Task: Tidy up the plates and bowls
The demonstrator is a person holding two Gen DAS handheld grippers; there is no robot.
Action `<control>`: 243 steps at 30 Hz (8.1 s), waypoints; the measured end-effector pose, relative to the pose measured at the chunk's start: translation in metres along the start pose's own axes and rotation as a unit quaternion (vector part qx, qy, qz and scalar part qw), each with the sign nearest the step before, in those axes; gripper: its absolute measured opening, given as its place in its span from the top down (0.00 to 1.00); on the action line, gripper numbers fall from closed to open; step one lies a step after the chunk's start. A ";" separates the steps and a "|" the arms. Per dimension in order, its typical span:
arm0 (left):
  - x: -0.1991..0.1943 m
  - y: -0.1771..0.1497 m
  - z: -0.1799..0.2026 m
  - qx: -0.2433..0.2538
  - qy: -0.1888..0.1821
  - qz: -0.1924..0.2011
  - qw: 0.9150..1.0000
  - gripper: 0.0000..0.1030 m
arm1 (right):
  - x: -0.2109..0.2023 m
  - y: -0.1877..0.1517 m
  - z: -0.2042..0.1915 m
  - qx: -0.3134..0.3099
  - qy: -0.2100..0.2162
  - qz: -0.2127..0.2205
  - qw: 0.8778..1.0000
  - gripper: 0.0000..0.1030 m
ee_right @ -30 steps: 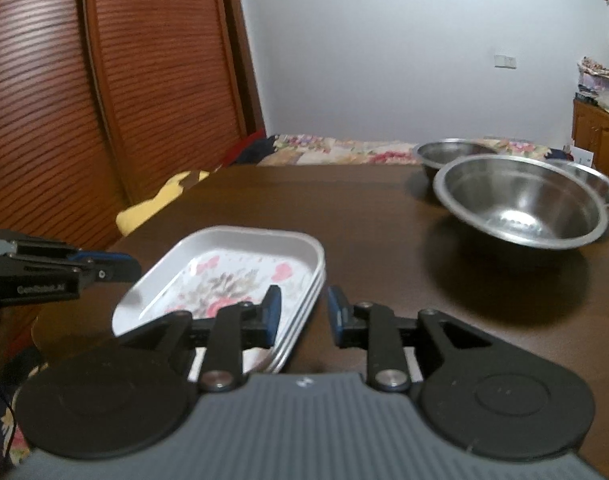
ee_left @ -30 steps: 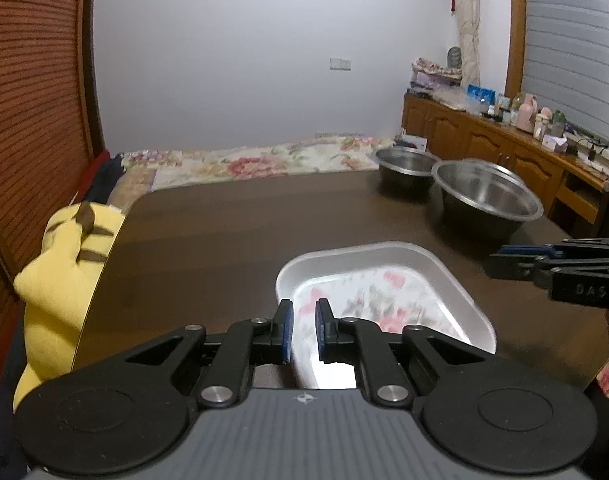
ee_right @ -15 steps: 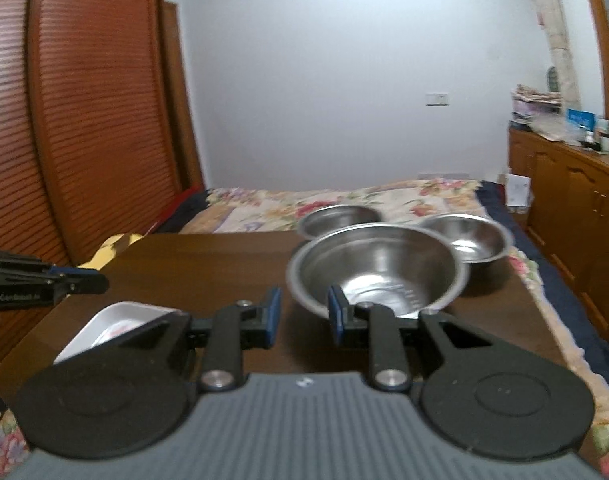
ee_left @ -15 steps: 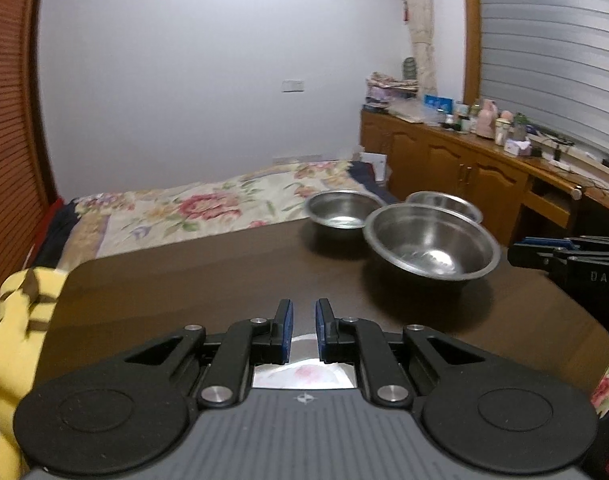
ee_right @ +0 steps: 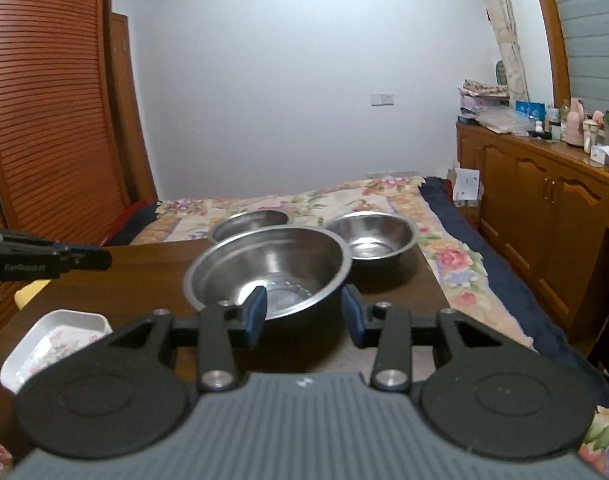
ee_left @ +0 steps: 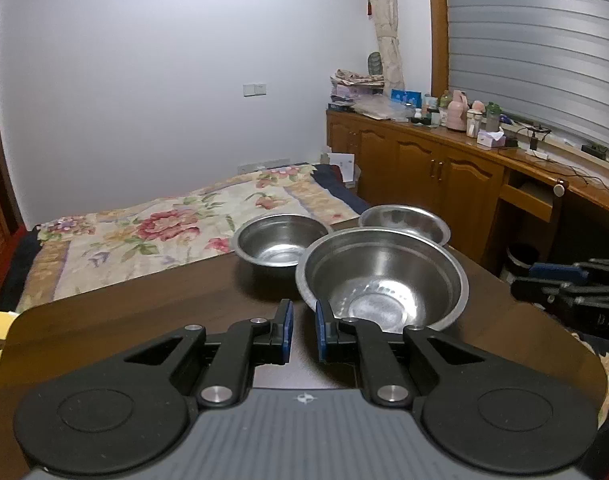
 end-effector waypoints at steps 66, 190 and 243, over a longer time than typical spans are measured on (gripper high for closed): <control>0.071 -0.002 -0.028 -0.103 -0.033 -0.071 0.992 0.84 | 0.076 -0.002 0.013 0.114 0.065 -0.112 0.985 0.80; -0.068 0.034 -0.020 -0.021 0.006 0.072 0.997 0.53 | -0.024 0.075 -0.007 -0.061 0.056 0.022 0.996 0.55; 0.122 0.048 -0.100 -0.087 0.017 -0.037 0.995 0.56 | 0.199 0.086 -0.030 -0.091 0.123 -0.129 0.980 0.60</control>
Point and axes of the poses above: each gripper's, at about its wrist camera, not at the fingertips, and x roughly the way its jaws point, z to its right, y to its top, the point moved 3 cm from there along x, roughly the way its jaws point, and after that the axes turned 9 degrees about -y, right-handed, at the moved point
